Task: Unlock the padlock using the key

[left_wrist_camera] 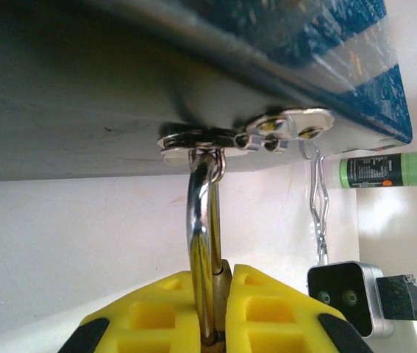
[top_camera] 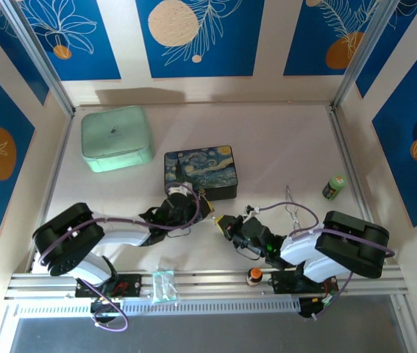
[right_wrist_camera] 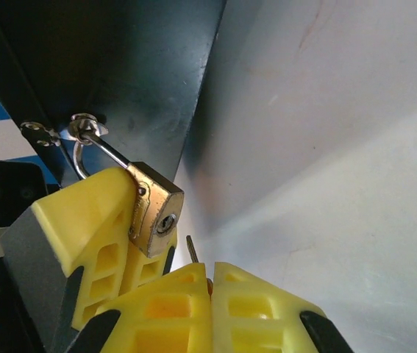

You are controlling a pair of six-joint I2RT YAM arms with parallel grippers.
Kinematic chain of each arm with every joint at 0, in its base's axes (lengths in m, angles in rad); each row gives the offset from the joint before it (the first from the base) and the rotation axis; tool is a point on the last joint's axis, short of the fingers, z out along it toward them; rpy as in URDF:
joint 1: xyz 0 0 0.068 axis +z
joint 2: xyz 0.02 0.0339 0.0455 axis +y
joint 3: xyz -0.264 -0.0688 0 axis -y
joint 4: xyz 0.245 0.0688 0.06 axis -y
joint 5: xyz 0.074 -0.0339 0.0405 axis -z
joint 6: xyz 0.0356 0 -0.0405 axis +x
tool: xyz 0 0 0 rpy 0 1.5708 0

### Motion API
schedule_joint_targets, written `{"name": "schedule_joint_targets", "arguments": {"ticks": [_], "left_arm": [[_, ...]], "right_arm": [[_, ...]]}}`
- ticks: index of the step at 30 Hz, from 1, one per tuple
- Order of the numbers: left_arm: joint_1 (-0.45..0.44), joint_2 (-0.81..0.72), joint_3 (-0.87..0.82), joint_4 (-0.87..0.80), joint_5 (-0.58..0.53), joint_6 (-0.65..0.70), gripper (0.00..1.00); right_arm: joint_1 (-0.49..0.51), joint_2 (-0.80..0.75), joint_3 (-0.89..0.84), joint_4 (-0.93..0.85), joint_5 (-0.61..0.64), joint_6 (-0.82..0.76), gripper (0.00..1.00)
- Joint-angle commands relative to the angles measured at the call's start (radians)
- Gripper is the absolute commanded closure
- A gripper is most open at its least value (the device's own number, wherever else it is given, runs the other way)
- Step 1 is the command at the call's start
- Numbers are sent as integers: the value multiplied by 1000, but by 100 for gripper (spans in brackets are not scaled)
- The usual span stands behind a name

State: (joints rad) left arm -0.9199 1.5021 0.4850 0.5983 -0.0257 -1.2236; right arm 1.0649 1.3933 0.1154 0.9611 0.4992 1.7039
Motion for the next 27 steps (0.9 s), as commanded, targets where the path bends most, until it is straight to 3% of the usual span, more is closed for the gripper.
{"name": "schedule_joint_targets", "arguments": {"ticks": [1,5,10,19,27], "left_arm": [[9,-11,15,103,38,-24,100],[9,-38,12,75,27,-15,100],[9,-46,16,72,32,-12,100],[10,-54,16,63,31,-6,100],[11,-96,39,-20,-6,41,100]], "right_arm": [[5,9,-15,64,86,8,100],[5,45,-18,154,108,-15,100],[1,79,13,146,97,-15,100],[12,246,5,382,101,-23,100],[118,324,5,379,246,70,100]]}}
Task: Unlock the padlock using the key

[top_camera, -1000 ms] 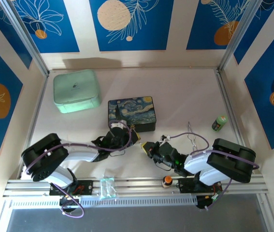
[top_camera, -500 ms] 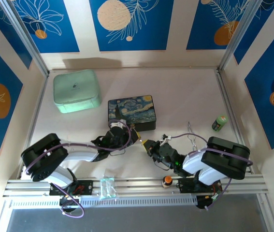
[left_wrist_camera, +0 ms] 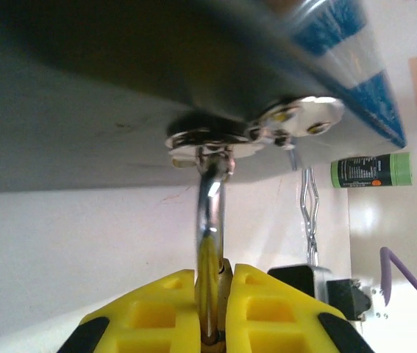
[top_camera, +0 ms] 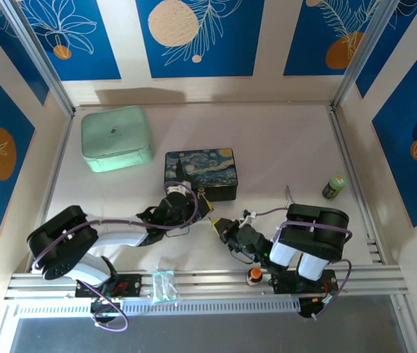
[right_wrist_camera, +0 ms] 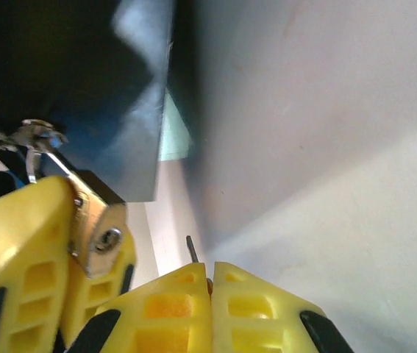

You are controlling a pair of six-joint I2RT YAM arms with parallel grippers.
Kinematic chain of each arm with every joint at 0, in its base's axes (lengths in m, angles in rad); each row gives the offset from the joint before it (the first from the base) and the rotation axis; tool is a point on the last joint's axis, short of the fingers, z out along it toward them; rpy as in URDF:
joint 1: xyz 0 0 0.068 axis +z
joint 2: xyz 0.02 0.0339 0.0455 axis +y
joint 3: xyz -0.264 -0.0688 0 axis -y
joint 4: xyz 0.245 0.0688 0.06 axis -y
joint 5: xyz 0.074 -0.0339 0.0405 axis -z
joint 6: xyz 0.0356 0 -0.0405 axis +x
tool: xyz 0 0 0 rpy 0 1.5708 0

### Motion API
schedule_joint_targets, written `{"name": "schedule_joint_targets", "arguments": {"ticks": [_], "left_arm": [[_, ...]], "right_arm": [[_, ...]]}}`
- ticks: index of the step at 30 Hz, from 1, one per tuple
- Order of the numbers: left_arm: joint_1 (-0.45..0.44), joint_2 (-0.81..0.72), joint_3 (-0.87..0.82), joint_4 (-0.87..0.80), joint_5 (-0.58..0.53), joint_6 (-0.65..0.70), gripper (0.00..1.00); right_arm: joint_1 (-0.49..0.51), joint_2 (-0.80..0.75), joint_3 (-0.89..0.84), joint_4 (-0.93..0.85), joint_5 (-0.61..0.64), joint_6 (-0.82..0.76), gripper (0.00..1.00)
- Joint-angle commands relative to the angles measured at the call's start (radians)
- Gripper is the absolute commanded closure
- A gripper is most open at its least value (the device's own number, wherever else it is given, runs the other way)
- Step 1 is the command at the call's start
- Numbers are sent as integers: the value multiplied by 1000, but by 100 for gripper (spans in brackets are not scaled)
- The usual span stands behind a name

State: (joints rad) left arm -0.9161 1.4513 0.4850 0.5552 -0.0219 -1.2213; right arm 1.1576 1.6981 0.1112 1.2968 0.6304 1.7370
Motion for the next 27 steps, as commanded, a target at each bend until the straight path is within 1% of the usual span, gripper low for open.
{"name": "schedule_joint_targets", "arguments": {"ticks": [1,3,7,12,18,24,27], "left_arm": [[8,-49,38,20,-13,38,100],[9,-49,35,20,-12,37,100],[9,-42,28,34,-8,32,100],[12,-36,14,54,-9,23,100],[14,-34,12,74,2,14,100],[15,-37,9,75,1,11,100],[15,-36,9,73,2,15,100]], "right_arm": [[31,28,7,59,124,37,100],[32,51,0,105,135,29,100],[17,54,10,106,100,5,100],[20,7,15,105,101,-68,100],[13,1,13,106,98,-71,100],[39,-19,2,106,159,-67,100],[24,-35,-7,106,147,-83,100]]}}
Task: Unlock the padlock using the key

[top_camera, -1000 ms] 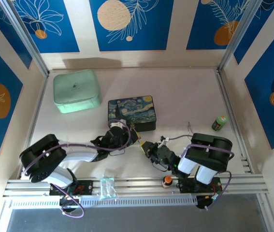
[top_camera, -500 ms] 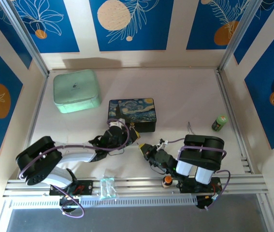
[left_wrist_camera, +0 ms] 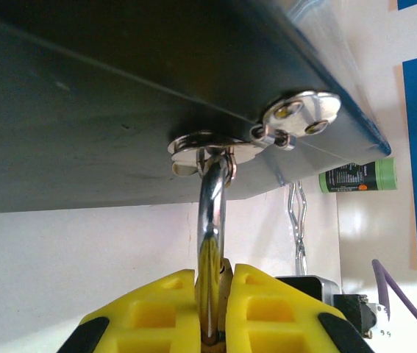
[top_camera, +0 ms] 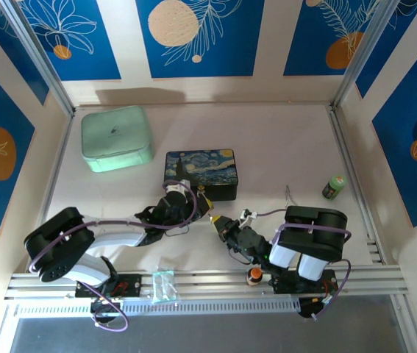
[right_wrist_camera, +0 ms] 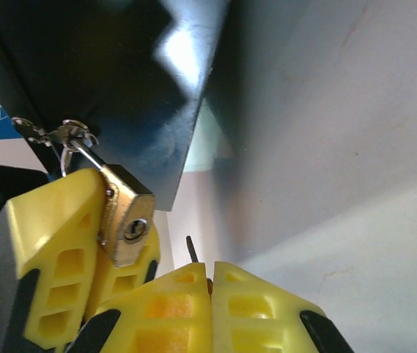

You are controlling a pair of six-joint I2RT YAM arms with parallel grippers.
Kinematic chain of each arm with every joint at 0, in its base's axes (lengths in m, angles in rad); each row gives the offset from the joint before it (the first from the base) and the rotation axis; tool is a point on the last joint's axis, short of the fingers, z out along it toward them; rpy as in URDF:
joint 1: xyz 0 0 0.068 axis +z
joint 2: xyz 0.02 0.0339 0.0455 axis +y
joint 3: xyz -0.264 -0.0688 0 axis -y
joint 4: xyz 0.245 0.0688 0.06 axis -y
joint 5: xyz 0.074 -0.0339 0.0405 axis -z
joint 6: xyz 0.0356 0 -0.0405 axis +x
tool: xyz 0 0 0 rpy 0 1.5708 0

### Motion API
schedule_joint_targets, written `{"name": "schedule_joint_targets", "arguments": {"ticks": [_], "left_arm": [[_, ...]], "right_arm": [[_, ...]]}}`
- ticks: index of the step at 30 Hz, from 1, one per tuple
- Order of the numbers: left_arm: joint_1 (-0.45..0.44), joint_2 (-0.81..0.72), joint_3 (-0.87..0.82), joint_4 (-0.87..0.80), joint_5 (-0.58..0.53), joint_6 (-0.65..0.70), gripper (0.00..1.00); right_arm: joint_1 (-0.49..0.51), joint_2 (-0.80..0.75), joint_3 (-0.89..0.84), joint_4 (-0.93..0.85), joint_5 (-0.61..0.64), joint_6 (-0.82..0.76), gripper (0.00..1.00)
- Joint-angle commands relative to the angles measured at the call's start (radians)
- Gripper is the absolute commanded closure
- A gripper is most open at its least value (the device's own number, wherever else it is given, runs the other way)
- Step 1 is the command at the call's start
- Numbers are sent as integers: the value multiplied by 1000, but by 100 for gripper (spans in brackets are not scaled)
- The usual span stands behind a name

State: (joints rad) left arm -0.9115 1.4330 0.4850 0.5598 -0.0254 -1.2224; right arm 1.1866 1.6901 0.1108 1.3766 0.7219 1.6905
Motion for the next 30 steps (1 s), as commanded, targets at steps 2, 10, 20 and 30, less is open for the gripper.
{"name": "schedule_joint_targets", "arguments": {"ticks": [2,10,20,30], "left_arm": [[11,-13,10,67,6,18,100],[10,8,-1,103,10,4,100],[13,1,4,71,0,24,100],[12,24,-9,99,15,21,100]], "right_arm": [[-10,-32,-7,26,48,-44,100],[-9,-33,-9,26,54,-39,100],[-7,-45,-33,26,76,-33,100],[-3,-58,-34,22,91,-41,100]]}}
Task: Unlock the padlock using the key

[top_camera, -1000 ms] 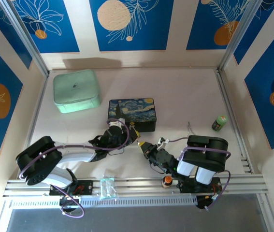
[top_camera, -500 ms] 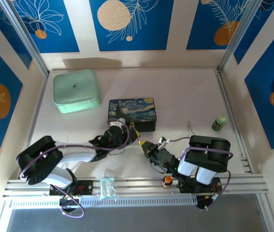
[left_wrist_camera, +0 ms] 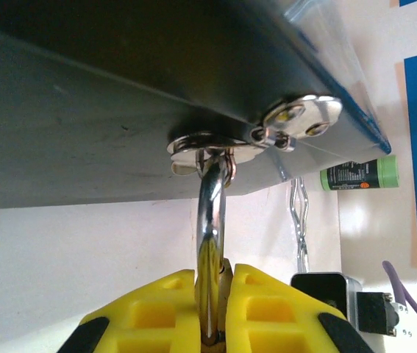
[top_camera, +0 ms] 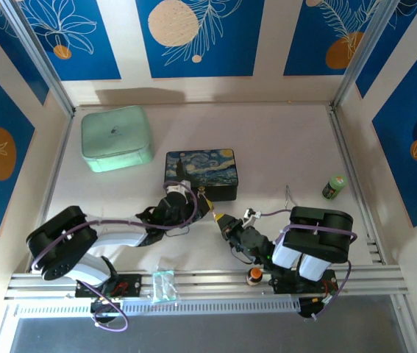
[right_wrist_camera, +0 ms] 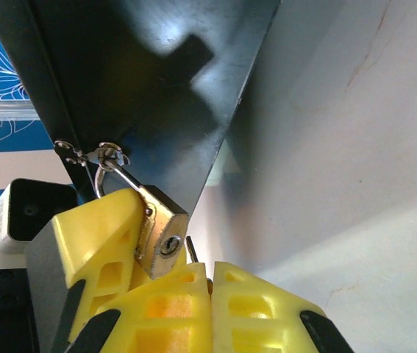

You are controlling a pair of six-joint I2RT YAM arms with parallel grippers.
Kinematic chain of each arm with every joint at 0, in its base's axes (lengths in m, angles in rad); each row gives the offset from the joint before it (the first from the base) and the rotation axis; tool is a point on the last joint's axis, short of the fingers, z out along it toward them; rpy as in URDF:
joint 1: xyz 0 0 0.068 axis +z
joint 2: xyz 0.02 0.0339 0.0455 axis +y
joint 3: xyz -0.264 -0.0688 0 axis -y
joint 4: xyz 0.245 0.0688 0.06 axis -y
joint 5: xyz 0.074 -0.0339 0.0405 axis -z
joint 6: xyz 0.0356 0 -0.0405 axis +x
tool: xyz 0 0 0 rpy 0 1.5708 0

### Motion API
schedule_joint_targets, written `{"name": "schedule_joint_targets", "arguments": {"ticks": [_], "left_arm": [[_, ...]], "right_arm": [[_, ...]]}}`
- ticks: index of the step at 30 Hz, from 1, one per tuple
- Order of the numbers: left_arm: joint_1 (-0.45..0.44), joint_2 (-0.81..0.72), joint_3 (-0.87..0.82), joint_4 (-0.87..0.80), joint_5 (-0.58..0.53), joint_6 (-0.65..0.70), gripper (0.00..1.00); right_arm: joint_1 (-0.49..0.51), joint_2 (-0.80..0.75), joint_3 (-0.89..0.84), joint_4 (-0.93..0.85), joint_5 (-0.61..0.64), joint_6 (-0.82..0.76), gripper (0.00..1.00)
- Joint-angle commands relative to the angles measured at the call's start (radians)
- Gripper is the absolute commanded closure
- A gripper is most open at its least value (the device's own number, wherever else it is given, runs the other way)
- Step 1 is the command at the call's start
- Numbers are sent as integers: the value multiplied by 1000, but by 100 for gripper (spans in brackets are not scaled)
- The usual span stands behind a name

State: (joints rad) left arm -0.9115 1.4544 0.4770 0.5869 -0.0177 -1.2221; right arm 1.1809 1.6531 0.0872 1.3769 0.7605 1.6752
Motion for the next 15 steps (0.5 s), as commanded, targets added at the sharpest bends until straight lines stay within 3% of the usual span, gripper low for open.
{"name": "schedule_joint_targets", "arguments": {"ticks": [1,15], "left_arm": [[12,4,-2,75,8,21,100],[15,18,4,127,57,-4,100]], "right_arm": [[3,-21,-12,20,53,-24,100],[-13,-2,-11,26,35,-32,100]]}}
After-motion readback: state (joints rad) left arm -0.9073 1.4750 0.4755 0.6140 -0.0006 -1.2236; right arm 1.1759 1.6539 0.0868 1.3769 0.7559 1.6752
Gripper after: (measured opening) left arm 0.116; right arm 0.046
